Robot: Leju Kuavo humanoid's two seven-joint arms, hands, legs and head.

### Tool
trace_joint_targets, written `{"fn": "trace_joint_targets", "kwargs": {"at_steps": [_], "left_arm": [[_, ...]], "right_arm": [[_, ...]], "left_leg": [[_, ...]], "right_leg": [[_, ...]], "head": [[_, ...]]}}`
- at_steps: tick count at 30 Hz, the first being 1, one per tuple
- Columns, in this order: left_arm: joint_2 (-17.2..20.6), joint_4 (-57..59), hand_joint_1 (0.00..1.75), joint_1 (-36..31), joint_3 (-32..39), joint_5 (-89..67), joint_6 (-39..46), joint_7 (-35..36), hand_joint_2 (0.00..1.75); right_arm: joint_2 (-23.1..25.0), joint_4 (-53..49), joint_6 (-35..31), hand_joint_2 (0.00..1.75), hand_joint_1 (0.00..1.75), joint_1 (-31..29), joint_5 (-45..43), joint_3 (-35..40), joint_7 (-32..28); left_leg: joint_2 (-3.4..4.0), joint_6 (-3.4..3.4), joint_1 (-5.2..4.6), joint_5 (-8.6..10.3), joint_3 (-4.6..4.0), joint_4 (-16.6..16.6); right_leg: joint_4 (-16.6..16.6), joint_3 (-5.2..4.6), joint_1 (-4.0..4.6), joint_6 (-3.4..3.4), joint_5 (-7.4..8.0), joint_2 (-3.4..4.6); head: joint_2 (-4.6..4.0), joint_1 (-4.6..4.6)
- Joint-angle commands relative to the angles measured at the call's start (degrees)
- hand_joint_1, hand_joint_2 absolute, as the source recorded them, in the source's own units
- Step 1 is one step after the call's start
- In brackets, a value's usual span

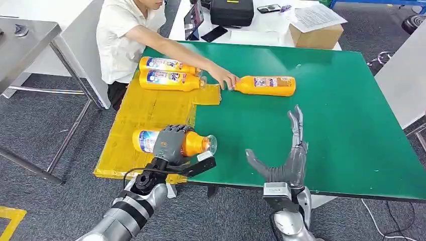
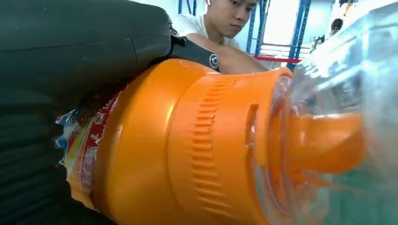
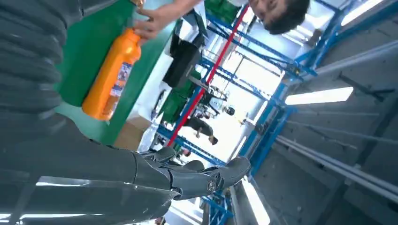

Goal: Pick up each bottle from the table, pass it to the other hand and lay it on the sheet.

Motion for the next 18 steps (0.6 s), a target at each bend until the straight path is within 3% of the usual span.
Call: {"fn": "trace_joint_targets", "kwargs": {"at_steps": [1,2,3,5,7,12,13,15,16,18], "left_arm": [[0.4,16.0,1.47,-10.3,3.3,1.5,-6.3,1.7,1.75],[0.4,18.3,1.47,-12.0,4.3,2.2,-6.6,1.7,1.75],[0.5,19.6,0.59,-13.2,4.7,2.4,-7.6,2.1,1.75],[0.7,23.7,0.80,-16.3,5.4,2.7,-11.5,3.5,1.75],[1.0,25.3,0.63,-17.5,5.8,3.2,-14.2,3.9,1.75],[0.9,25.3,0.63,-17.4,5.9,3.3,-14.2,3.9,1.75],[0.8,25.4,0.54,-17.3,5.9,3.3,-14.2,3.9,1.75],[0.4,26.1,0.10,-17.7,6.8,4.9,-17.6,2.8,1.75],[0.1,26.5,0.00,-18.1,8.2,7.8,-22.4,0.3,1.75],[0.1,26.9,0.00,-18.7,9.2,11.1,-29.0,-2.8,1.75]], "right_arm": [[1.8,0.3,2.7,1.75,0.00,-1.1,-2.7,-2.1,-0.9],[1.9,0.7,3.0,1.75,0.00,-1.3,-2.7,-2.1,-0.9],[2.1,0.9,2.9,1.75,0.00,-1.5,-2.6,-2.0,-0.9],[2.1,1.3,3.2,1.75,0.00,-1.8,-3.5,-2.0,-0.9],[2.2,1.7,3.9,1.75,0.00,-2.1,-4.2,-2.2,-0.9],[2.1,1.8,4.0,1.75,0.00,-2.1,-4.3,-2.2,-0.9],[2.1,1.8,4.0,1.75,0.00,-2.1,-4.3,-2.2,-0.9],[2.3,2.5,4.6,1.75,0.00,-2.0,-4.7,-2.8,-0.9],[2.1,2.9,4.9,1.75,0.00,-2.1,-5.3,-2.9,-0.9],[1.5,3.8,5.8,1.75,0.00,-2.6,-7.6,-2.6,-0.9]], "left_leg": [[0.03,-0.07,0.04,-0.02,0.08,0.0],[0.03,-0.13,0.07,-0.08,0.22,0.0],[-0.01,-0.10,0.07,-0.04,0.14,0.0],[0.03,-0.14,0.08,-0.05,0.15,0.0],[0.05,-0.16,0.08,-0.05,0.19,0.0],[0.12,-0.14,0.05,-0.01,0.22,0.0],[0.10,-0.12,0.04,0.01,0.16,0.0],[0.08,-0.16,0.06,-0.02,0.28,0.0],[0.09,-0.14,0.07,0.00,0.20,0.0],[0.12,-0.15,0.08,-0.04,0.25,0.0]], "right_leg": [[0.0,0.08,0.03,-0.08,-0.01,0.05],[0.0,0.22,0.07,-0.14,-0.06,0.06],[0.0,0.15,0.07,-0.12,-0.04,0.01],[0.0,0.14,0.08,-0.15,-0.04,0.06],[0.0,0.18,0.08,-0.16,-0.03,0.08],[0.1,0.18,0.05,-0.10,0.00,0.14],[0.1,0.13,0.05,-0.08,0.02,0.11],[0.1,0.24,0.06,-0.12,-0.02,0.10],[0.1,0.17,0.07,-0.10,0.00,0.10],[0.1,0.21,0.08,-0.12,-0.02,0.14]], "head": [[0.00,-0.02],[0.00,0.00],[0.00,0.00],[0.00,0.00],[0.00,-0.02],[0.00,-0.02],[0.00,-0.02],[0.00,-0.02],[0.00,-0.02],[0.00,0.00]]}}
